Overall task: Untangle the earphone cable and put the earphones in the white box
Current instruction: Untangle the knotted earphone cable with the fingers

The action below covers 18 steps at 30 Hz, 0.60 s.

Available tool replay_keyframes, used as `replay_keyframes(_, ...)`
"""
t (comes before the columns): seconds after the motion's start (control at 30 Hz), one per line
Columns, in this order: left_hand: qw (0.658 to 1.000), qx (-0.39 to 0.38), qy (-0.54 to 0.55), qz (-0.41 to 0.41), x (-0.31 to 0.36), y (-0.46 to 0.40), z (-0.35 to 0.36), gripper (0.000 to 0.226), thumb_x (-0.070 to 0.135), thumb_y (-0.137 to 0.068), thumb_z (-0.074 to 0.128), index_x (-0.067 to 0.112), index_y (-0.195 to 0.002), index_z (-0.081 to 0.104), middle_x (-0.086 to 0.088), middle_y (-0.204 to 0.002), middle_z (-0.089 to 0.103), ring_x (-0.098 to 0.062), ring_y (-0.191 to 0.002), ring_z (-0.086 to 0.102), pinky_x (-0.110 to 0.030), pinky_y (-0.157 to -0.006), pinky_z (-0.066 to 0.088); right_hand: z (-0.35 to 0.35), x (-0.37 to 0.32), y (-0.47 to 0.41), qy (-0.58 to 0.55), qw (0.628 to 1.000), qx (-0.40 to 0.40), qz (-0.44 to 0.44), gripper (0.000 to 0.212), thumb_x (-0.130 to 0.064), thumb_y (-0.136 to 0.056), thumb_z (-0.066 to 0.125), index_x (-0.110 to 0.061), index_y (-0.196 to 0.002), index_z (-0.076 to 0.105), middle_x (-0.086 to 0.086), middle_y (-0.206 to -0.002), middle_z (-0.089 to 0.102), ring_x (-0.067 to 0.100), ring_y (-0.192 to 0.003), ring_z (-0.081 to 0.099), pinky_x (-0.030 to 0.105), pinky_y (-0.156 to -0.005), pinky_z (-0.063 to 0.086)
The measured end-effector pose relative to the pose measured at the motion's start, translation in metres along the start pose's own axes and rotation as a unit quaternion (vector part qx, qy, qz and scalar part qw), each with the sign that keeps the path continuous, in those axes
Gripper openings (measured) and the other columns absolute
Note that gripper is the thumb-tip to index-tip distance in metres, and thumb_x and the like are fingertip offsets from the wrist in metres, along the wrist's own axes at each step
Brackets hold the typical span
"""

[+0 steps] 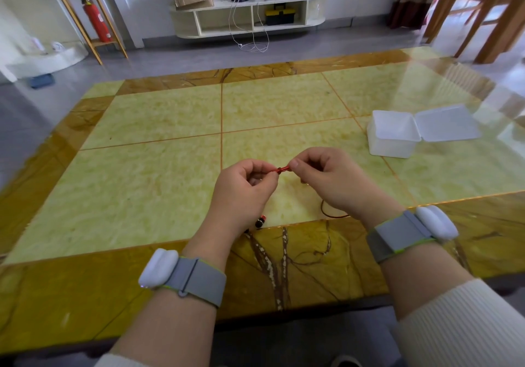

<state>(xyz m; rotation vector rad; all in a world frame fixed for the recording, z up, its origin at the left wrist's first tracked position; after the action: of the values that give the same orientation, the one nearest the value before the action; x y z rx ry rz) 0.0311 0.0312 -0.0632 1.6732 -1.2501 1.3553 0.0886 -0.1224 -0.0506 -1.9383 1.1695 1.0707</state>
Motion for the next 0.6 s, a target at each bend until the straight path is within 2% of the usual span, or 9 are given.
replay_keyframes(0.1,1.0,-0.005,0.005,0.002,0.001,0.001,0.002,0.004,0.017,-0.086,0.07,0.019,-0.085,0.072,0.009,-0.061,0.057,-0.006,-0.056,0.049,-0.02,-0.052,0.045,-0.001,0.001,0.0,0.006,1.0,0.01,0.008,0.022,-0.031,-0.096,0.059,-0.015,-0.085,0.071,-0.005,-0.066,0.063,0.0,-0.046,0.042,0.012,-0.045,0.034)
replay_keyframes(0.23,1.0,-0.005,0.013,-0.001,0.001,0.002,0.003,0.003,0.017,-0.087,0.07,0.018,-0.087,0.073,0.011,-0.058,0.056,-0.005,-0.055,0.049,-0.019,-0.051,0.045,0.004,0.001,0.001,-0.002,1.0,0.005,0.015,0.03,-0.032,-0.097,0.057,-0.014,-0.077,0.07,-0.006,-0.058,0.057,0.003,-0.042,0.035,0.018,-0.043,0.031)
replay_keyframes(0.3,1.0,-0.005,0.016,0.0,0.0,0.001,0.003,0.003,0.018,-0.088,0.07,0.019,-0.087,0.073,0.007,-0.062,0.059,-0.006,-0.057,0.051,-0.02,-0.053,0.046,0.006,0.0,0.001,-0.014,1.0,0.005,0.016,0.031,-0.033,-0.097,0.057,-0.015,-0.074,0.069,-0.009,-0.053,0.053,0.006,-0.043,0.035,0.021,-0.043,0.03)
replay_keyframes(0.43,1.0,-0.006,0.025,0.001,0.0,0.001,0.003,0.005,0.02,-0.088,0.07,0.021,-0.091,0.074,-0.008,-0.082,0.073,-0.019,-0.071,0.065,-0.029,-0.069,0.057,0.013,0.001,0.002,-0.007,1.0,-0.014,0.02,0.031,-0.034,-0.096,0.057,-0.018,-0.072,0.068,-0.012,-0.051,0.051,0.011,-0.048,0.036,0.025,-0.047,0.033)
replay_keyframes(0.5,0.999,-0.014,0.042,-0.013,-0.004,0.0,0.004,0.011,0.017,-0.087,0.072,0.023,-0.097,0.072,-0.005,-0.086,0.073,-0.013,-0.075,0.067,-0.025,-0.072,0.058,0.01,0.003,0.002,-0.012,1.0,0.0,0.023,0.031,-0.034,-0.096,0.057,-0.017,-0.075,0.07,-0.012,-0.05,0.05,0.011,-0.048,0.037,0.027,-0.048,0.033)
replay_keyframes(0.6,0.998,-0.017,0.05,-0.028,-0.008,-0.001,0.003,0.016,0.013,-0.085,0.074,0.023,-0.098,0.072,-0.005,-0.087,0.072,-0.009,-0.075,0.063,-0.024,-0.071,0.056,0.001,0.006,0.001,-0.032,0.999,0.025,0.034,0.032,-0.034,-0.097,0.056,-0.013,-0.078,0.071,-0.013,-0.046,0.045,0.008,-0.045,0.034,0.022,-0.044,0.03)
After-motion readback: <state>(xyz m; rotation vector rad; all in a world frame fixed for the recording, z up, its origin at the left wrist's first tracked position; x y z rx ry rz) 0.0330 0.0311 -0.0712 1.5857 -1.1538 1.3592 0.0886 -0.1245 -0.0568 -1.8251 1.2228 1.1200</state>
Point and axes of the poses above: each hand's wrist, its own y-axis away from the middle knuckle, its own z-axis out of the palm, x = y × z, the point moved 10 cm from there along -y, towards the middle knuckle
